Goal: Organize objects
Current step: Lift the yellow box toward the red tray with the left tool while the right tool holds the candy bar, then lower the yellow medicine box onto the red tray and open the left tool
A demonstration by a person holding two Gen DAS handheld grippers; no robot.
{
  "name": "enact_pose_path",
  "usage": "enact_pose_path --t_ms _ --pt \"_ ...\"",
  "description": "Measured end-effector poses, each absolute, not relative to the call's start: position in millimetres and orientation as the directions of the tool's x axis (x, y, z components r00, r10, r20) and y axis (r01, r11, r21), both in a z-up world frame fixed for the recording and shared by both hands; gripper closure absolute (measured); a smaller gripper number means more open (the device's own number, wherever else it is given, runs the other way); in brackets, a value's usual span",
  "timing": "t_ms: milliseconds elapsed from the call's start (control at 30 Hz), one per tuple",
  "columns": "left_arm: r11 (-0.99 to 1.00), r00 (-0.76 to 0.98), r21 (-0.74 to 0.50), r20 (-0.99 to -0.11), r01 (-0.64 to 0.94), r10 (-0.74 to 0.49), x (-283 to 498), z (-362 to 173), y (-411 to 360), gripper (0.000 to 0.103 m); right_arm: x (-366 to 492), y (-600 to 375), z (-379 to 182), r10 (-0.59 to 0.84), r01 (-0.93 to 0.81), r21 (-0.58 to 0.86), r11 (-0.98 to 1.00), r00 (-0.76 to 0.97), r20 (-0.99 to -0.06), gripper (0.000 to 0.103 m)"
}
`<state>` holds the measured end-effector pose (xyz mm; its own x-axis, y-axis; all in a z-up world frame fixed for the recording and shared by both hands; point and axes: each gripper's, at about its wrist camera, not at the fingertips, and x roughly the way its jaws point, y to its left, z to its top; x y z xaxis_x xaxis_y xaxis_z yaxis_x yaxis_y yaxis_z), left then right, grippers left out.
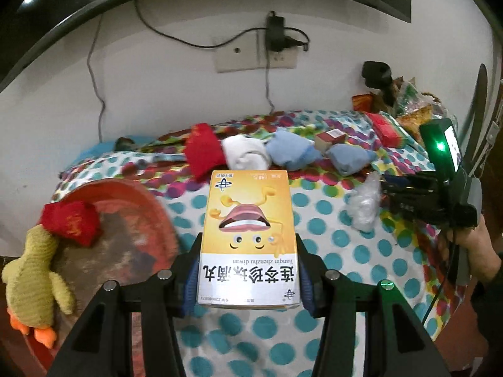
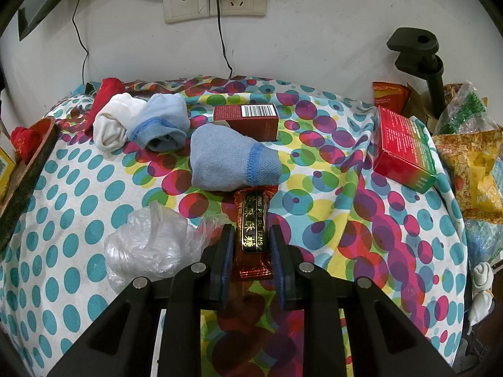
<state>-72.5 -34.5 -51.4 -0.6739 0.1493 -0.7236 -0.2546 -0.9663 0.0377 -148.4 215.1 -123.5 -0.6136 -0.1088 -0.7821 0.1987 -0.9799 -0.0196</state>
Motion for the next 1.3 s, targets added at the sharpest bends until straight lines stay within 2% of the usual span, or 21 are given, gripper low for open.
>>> enact_pose_path --t_ms 667,1300 --pt "-0.996 -0.685 0.080 -0.728 -0.049 -0.025 -75.1 -51.6 -136.8 0.051 -148.3 214.3 -122.4 -0.103 0.199 -0.026 -0.980 -0.614 -0.782 0.081" --pt "-0.993 -0.651 0.031 -0.753 0.112 -0.097 -101.8 -66.3 -214.8 0.051 -148.2 214.2 -122.4 -0.103 0.198 -0.027 -0.980 -0.614 -0.782 0.081"
